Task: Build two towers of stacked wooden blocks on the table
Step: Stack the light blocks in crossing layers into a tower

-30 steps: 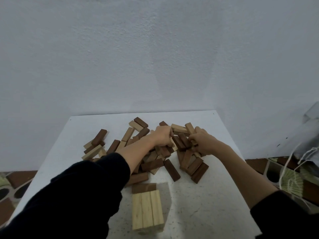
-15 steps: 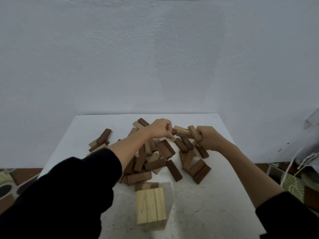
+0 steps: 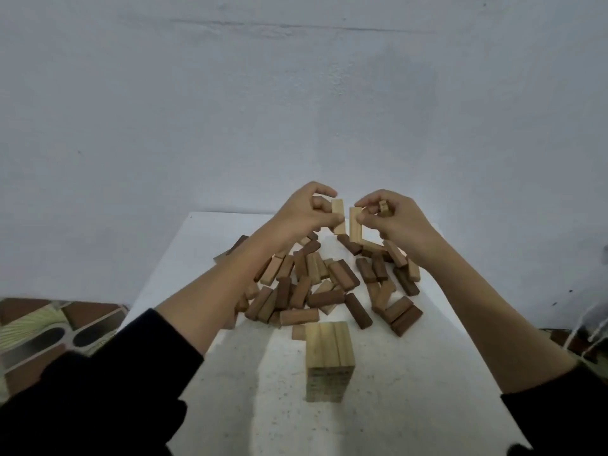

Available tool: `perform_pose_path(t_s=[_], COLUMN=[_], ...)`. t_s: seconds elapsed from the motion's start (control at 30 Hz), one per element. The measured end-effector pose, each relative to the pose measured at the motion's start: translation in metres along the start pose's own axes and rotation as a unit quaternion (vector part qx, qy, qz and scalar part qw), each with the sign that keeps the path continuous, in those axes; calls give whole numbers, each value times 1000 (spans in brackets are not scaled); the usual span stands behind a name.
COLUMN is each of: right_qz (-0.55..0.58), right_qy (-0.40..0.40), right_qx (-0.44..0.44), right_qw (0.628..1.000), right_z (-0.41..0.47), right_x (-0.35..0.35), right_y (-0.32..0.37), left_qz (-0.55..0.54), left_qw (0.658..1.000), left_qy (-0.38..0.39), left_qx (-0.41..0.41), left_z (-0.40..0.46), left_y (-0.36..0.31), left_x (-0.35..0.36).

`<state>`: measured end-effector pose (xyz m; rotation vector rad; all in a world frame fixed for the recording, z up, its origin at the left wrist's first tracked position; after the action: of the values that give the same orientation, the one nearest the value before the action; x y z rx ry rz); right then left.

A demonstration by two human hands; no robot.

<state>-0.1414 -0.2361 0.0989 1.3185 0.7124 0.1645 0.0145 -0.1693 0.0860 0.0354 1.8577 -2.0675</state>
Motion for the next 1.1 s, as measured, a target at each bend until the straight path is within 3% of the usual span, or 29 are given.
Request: perform_pose_path(t_s=[0.27, 0.63, 0.8, 0.9, 1.03, 1.1], right_qz=[71, 98, -46, -211, -109, -110], right_qy=[1, -4, 104, 80, 83, 72], right_qx=[10, 16, 27, 103, 119, 132], right_qw=[997, 995, 993, 969, 983, 982], right_z=[-34, -97, -127, -120, -117, -115], right_x=[60, 164, 239, 245, 241, 240], right_y=[43, 70, 15, -34, -60, -63], left_qz=[-36, -115, 6, 75, 151, 199], left_qw=[994, 978, 973, 966, 966, 962], left_qy=[-86, -171, -173, -181, -158, -141], left_qx=[49, -20, -155, -170, -141, -123], left_z=[-72, -168, -215, -227, -222, -215], left_y=[-12, 36, 123, 151, 154, 152], left_x=[-40, -87, -75, -70, -70, -71])
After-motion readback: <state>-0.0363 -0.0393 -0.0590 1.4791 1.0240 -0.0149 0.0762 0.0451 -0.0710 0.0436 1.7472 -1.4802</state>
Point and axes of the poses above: each hand's wrist, its own z-axis towards the middle knuckle, its own x-axis out of the palm, y = z × x, the point moved 4 cm from there along z, towards the middle knuckle, and after that the axes turned 4 degrees about x, right-handed, at the moved point
